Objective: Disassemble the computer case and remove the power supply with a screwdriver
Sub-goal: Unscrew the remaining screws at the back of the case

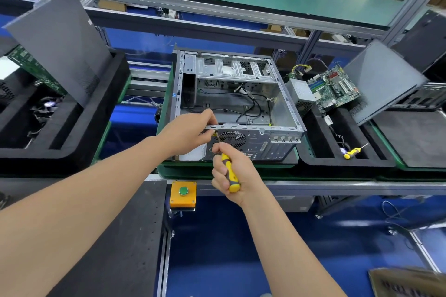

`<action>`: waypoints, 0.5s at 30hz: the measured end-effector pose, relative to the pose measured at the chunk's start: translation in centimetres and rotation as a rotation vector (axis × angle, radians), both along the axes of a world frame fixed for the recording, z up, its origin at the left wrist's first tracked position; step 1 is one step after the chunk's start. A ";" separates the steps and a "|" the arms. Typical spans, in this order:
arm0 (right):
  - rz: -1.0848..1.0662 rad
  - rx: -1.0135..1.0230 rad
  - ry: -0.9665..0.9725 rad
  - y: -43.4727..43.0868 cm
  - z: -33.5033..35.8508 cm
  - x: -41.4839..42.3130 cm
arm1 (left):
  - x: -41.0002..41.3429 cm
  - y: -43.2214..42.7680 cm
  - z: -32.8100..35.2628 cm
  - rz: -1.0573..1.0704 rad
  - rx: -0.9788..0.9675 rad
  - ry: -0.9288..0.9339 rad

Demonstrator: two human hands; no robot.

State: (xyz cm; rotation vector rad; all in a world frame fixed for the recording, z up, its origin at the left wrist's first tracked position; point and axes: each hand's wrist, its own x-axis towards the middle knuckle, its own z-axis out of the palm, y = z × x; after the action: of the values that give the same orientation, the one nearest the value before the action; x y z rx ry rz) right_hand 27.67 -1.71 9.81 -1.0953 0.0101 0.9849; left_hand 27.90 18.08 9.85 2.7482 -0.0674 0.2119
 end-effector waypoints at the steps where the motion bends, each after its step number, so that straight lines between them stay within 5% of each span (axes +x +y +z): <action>1: 0.011 -0.122 -0.145 0.0 0.2 0.0 | 0.0 0.0 -0.1 0.001 -0.001 -0.003; 5: 0.082 -0.748 -0.954 0.4 0.3 -0.5 | -0.1 0.0 0.0 -0.003 -0.007 -0.001; 8: 0.128 -1.190 -1.335 1.0 -0.3 -0.9 | -0.1 -0.1 0.1 0.004 -0.015 0.015; 12: 0.024 -1.110 -1.264 0.9 -1.0 -1.0 | -0.2 -0.2 0.4 -0.006 -0.025 0.030; 15: -0.038 -0.711 -0.812 0.5 -0.3 -0.7 | -0.3 -0.2 0.6 -0.012 -0.019 0.033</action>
State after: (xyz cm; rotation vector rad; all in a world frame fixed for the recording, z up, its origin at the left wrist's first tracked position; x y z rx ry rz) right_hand 26.94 -1.20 9.47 -2.0841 -0.2961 0.4333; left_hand 27.58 17.85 10.48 2.7309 -0.0720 0.1633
